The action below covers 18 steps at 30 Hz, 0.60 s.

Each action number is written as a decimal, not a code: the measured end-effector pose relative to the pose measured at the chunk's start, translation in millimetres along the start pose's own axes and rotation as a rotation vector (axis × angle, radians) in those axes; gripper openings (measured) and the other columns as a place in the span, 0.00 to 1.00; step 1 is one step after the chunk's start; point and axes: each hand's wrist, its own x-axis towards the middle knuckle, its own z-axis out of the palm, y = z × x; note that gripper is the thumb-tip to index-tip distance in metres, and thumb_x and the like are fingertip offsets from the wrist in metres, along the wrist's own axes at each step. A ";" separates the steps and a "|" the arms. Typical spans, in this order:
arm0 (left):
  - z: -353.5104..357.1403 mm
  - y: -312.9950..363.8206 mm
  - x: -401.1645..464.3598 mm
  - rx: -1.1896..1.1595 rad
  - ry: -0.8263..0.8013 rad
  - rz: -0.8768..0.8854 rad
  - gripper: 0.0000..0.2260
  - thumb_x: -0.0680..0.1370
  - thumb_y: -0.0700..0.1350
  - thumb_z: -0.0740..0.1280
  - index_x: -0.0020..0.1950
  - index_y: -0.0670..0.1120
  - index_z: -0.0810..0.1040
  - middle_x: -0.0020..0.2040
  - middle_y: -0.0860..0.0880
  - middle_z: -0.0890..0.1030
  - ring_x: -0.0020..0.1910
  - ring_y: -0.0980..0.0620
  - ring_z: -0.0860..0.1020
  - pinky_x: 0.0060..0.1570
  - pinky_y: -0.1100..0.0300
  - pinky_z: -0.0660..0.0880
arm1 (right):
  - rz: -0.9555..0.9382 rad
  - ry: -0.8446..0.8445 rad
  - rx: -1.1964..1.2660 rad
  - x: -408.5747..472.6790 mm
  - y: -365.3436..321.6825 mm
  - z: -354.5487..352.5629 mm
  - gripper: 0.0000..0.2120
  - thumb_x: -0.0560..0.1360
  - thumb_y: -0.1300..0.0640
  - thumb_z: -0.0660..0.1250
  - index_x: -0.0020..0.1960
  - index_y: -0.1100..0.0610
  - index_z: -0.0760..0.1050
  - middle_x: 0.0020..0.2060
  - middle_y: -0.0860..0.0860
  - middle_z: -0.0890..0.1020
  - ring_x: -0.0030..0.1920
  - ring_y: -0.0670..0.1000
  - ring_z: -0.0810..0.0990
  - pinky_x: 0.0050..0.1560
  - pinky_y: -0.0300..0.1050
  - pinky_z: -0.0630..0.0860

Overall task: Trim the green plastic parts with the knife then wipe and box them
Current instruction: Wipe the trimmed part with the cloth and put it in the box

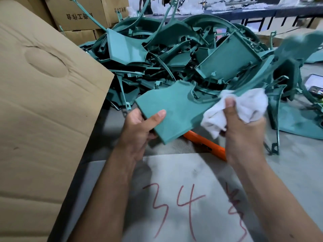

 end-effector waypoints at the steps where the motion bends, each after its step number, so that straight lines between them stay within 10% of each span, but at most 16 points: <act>1: 9.1 -3.1 -0.6 -0.044 0.017 0.002 0.17 0.74 0.41 0.73 0.62 0.40 0.78 0.52 0.45 0.86 0.44 0.48 0.85 0.35 0.60 0.80 | 0.027 -0.068 -0.033 -8.0 2.8 5.7 0.13 0.74 0.45 0.74 0.44 0.56 0.83 0.35 0.47 0.86 0.34 0.44 0.84 0.33 0.36 0.78; 8: 46.0 -16.8 -7.1 -0.287 0.203 0.087 0.24 0.76 0.42 0.71 0.68 0.30 0.74 0.60 0.36 0.83 0.53 0.44 0.86 0.46 0.58 0.82 | 0.125 -0.389 -0.116 -32.9 17.6 25.6 0.23 0.78 0.51 0.74 0.44 0.72 0.76 0.30 0.64 0.78 0.34 0.54 0.76 0.37 0.45 0.73; 13: 48.5 -17.4 0.2 -0.015 0.408 0.086 0.23 0.80 0.47 0.71 0.71 0.40 0.69 0.59 0.42 0.82 0.47 0.45 0.84 0.43 0.52 0.81 | -0.025 -0.167 -0.247 -25.9 13.1 22.2 0.11 0.72 0.54 0.75 0.36 0.59 0.78 0.29 0.46 0.80 0.31 0.46 0.76 0.33 0.39 0.73; 18: 36.3 -15.3 -8.6 0.167 0.011 0.154 0.52 0.65 0.68 0.78 0.80 0.50 0.59 0.76 0.45 0.71 0.72 0.48 0.74 0.69 0.48 0.74 | -0.547 -0.226 -0.839 -26.9 14.8 15.4 0.10 0.71 0.54 0.73 0.37 0.51 0.72 0.32 0.46 0.73 0.31 0.50 0.69 0.33 0.42 0.64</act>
